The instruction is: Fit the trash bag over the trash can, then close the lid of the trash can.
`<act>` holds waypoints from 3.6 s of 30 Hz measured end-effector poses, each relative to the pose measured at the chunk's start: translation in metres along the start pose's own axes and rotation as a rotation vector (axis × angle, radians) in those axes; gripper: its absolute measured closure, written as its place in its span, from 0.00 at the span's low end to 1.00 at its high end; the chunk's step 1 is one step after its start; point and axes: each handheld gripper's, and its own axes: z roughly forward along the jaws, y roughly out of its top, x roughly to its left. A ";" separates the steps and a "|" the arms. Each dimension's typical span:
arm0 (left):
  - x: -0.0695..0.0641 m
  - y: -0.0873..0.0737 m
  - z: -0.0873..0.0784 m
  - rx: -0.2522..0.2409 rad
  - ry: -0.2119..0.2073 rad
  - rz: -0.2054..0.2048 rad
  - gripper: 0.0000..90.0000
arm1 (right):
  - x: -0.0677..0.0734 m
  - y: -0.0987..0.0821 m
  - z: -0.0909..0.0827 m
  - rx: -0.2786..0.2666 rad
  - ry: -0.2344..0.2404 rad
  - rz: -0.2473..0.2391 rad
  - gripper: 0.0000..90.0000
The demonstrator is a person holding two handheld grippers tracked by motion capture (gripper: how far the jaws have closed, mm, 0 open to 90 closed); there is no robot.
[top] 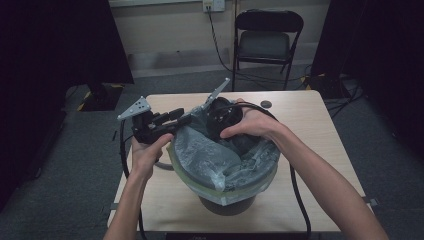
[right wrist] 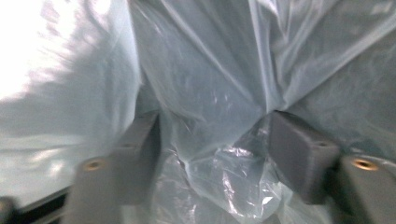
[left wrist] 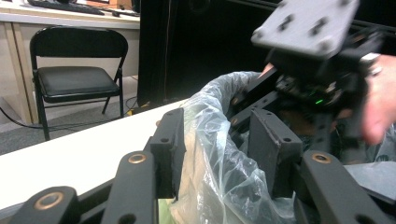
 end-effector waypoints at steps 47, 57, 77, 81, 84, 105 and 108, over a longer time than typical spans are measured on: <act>0.004 0.003 -0.005 -0.023 0.060 -0.014 0.51 | 0.065 -0.002 0.000 -0.018 0.088 -0.133 0.27; 0.005 0.005 -0.004 -0.017 0.070 -0.008 0.42 | 0.050 0.003 -0.024 -0.122 0.081 -0.060 0.28; 0.011 0.004 -0.009 -0.032 0.076 -0.035 0.38 | -0.021 0.008 -0.079 -0.256 -0.048 0.104 0.29; 0.011 0.005 -0.012 -0.043 0.084 -0.042 0.38 | -0.030 -0.001 -0.088 -0.278 -0.085 0.142 0.29; 0.012 0.006 -0.016 -0.046 0.090 -0.050 0.38 | -0.034 -0.013 -0.094 -0.303 -0.110 0.173 0.28; 0.036 -0.007 -0.036 -0.017 0.176 -0.107 0.34 | -0.054 -0.109 -0.128 -0.509 -0.306 0.347 0.23; 0.041 -0.011 -0.037 -0.003 0.196 -0.112 0.34 | -0.054 -0.120 -0.131 -0.520 -0.338 0.356 0.23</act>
